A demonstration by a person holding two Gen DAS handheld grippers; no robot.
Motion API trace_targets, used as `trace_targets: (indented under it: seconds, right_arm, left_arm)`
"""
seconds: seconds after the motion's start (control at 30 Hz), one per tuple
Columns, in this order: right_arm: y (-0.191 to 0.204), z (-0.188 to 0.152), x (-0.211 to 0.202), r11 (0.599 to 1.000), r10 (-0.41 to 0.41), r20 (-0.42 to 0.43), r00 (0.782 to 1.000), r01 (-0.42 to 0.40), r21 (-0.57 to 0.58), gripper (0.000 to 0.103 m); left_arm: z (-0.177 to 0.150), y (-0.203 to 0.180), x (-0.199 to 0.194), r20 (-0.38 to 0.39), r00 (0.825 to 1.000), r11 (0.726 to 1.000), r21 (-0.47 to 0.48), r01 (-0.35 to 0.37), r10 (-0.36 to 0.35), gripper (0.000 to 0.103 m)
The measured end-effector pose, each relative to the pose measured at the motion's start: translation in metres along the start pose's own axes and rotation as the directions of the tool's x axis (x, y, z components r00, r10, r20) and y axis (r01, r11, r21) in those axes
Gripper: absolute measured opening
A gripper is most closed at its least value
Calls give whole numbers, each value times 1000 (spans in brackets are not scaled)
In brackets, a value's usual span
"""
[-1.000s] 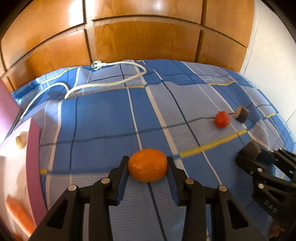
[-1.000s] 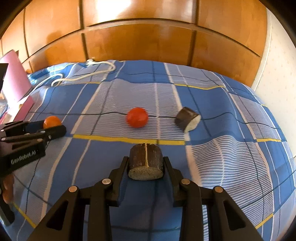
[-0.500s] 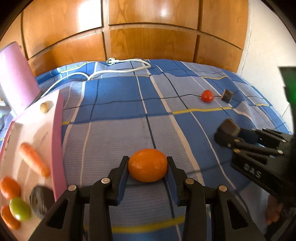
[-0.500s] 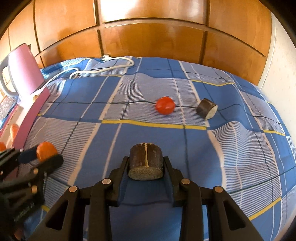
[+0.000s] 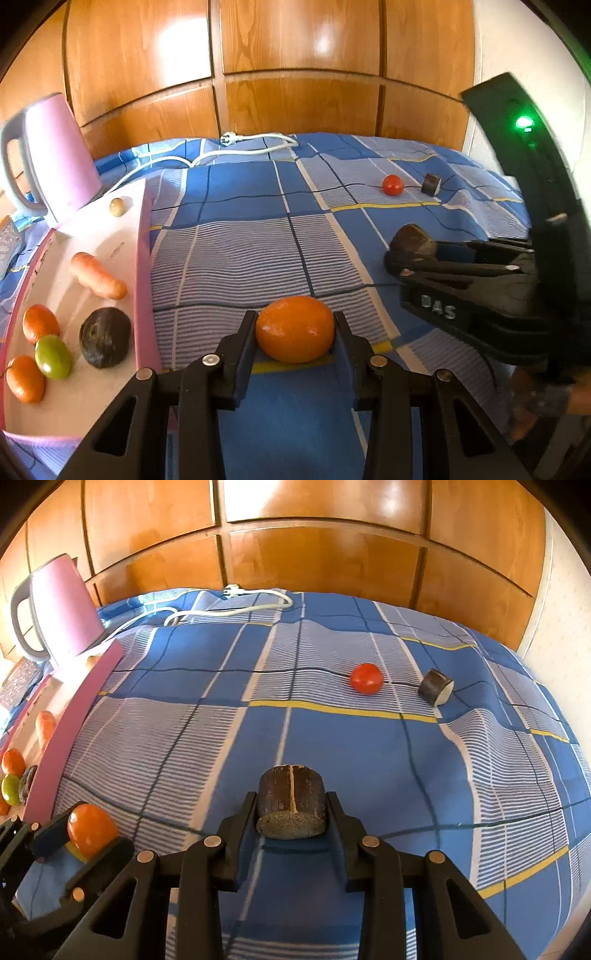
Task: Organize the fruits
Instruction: 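Carry the orange and the dark slice toward the pink tray with both tools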
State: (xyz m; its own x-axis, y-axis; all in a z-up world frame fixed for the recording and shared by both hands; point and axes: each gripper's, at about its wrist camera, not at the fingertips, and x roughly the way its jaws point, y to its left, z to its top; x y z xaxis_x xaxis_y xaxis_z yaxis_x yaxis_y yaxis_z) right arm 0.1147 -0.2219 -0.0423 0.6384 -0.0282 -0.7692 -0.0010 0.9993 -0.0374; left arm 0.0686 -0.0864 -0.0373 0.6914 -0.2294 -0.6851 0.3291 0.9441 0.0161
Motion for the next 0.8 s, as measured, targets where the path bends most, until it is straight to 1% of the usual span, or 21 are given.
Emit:
trace_targets:
  seconds: [0.07, 0.17, 0.3, 0.5, 0.8]
  right_arm:
    - [1, -1, -1, 1000, 5, 7, 1000, -5, -1, 35]
    - [-1, -1, -1, 999, 18, 6, 1000, -18, 28, 35]
    - [2, -1, -1, 999, 4, 2, 1000, -4, 49, 35]
    - [11, -1, -1, 1000, 5, -2, 1000, -5, 31, 35]
    - [22, -4, -6, 999, 42, -12, 999, -42, 14, 35]
  left_arm:
    - [-4, 0, -6, 16, 1000, 1000, -15, 7, -7, 39]
    - [-7, 3, -16, 45, 999, 999, -42, 10, -9, 39]
    - [-6, 10, -27, 91, 996, 998, -69, -5, 12, 39]
    - [-6, 24, -31, 96, 995, 990, -139, -13, 26, 39]
    - [-6, 31, -37, 121, 990, 985, -166, -49, 70, 39]
